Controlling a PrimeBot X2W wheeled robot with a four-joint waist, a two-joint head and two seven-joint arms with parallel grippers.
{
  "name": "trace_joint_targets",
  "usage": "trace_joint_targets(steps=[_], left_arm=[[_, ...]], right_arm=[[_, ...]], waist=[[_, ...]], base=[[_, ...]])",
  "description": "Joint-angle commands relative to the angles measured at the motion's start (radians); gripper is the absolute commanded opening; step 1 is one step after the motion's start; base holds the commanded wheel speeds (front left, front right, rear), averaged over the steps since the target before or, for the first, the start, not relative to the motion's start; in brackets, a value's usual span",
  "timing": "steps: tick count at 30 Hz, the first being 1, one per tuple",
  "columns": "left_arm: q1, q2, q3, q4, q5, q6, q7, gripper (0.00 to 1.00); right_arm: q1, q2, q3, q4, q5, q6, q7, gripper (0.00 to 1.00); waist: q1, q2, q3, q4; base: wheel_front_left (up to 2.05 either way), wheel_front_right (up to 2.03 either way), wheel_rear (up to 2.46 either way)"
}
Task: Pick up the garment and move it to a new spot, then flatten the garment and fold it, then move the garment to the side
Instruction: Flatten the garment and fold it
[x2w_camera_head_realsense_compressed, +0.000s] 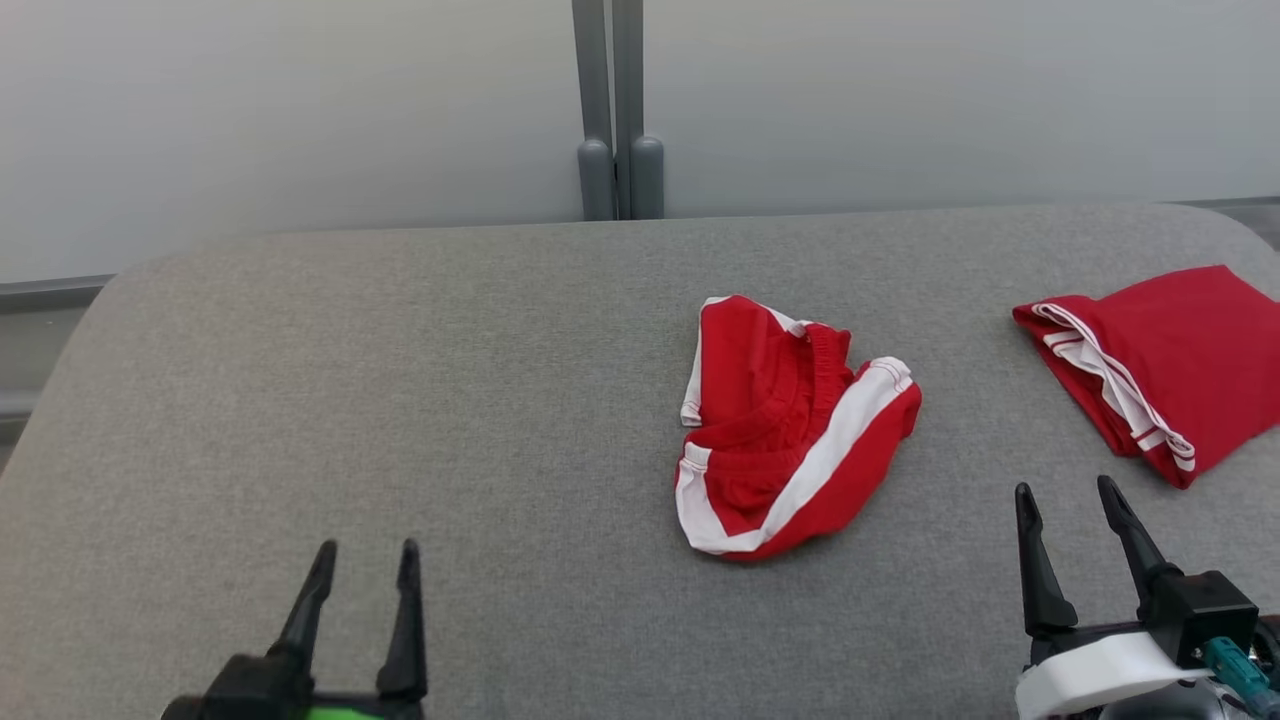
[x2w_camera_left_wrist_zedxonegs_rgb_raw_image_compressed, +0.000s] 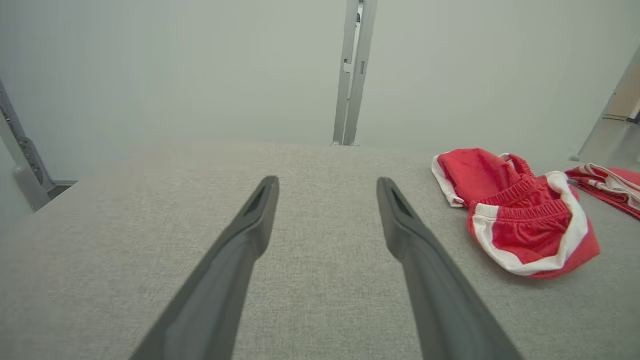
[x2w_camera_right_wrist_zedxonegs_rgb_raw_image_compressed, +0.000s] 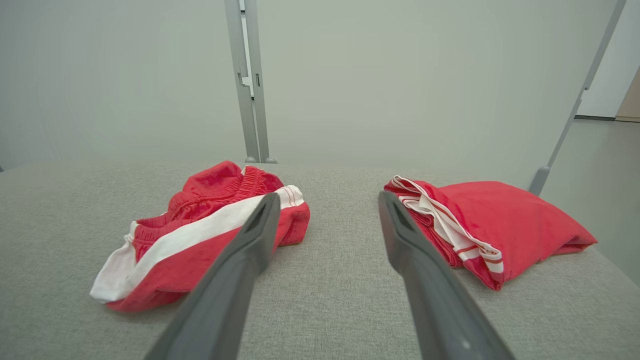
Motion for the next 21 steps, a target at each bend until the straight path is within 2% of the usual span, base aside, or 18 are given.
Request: trace_joint_targets(steps=[1, 7, 8, 12, 17, 21], left_arm=[[-0.052, -0.001, -0.028, 0.01, 0.008, -0.004, 0.0, 1.0], [-0.284, 0.052, -0.284, 0.149, 0.001, -0.005, 0.003, 1.0], [-0.335, 0.061, -0.352, 0.183, -0.014, -0.005, 0.009, 1.0], [-0.496, 0.102, -0.512, 0.305, -0.086, -0.003, 0.061, 1.0], [-0.635, 0.128, -0.625, 0.436, -0.199, -0.003, 0.135, 1.0], [-0.712, 0.17, -0.724, 0.505, -0.265, -0.003, 0.169, 1.0]], right_arm=[[-0.018, -0.002, 0.007, 0.001, -0.011, -0.002, -0.003, 1.0], [-0.061, -0.002, 0.035, -0.006, 0.003, -0.002, -0.003, 1.0], [-0.064, -0.002, 0.035, -0.002, 0.006, -0.002, -0.003, 1.0], [-0.078, -0.001, 0.045, 0.005, 0.021, -0.002, -0.003, 1.0], [-0.096, -0.002, 0.068, 0.009, 0.044, -0.002, -0.003, 1.0], [-0.106, -0.001, 0.074, 0.015, 0.062, -0.002, -0.003, 1.0]], waist=[[0.0, 0.0, 0.023, -0.031], [0.0, 0.0, 0.107, -0.125], [0.0, 0.0, 0.12, -0.14], [0.0, 0.0, 0.156, -0.195], [0.0, 0.0, 0.191, -0.255], [0.0, 0.0, 0.207, -0.29]], base=[[0.0, 0.0, 0.0], [0.0, 0.0, 0.0], [0.0, 0.0, 0.0], [0.0, 0.0, 0.0], [0.0, 0.0, 0.0], [0.0, 0.0, 0.0]])
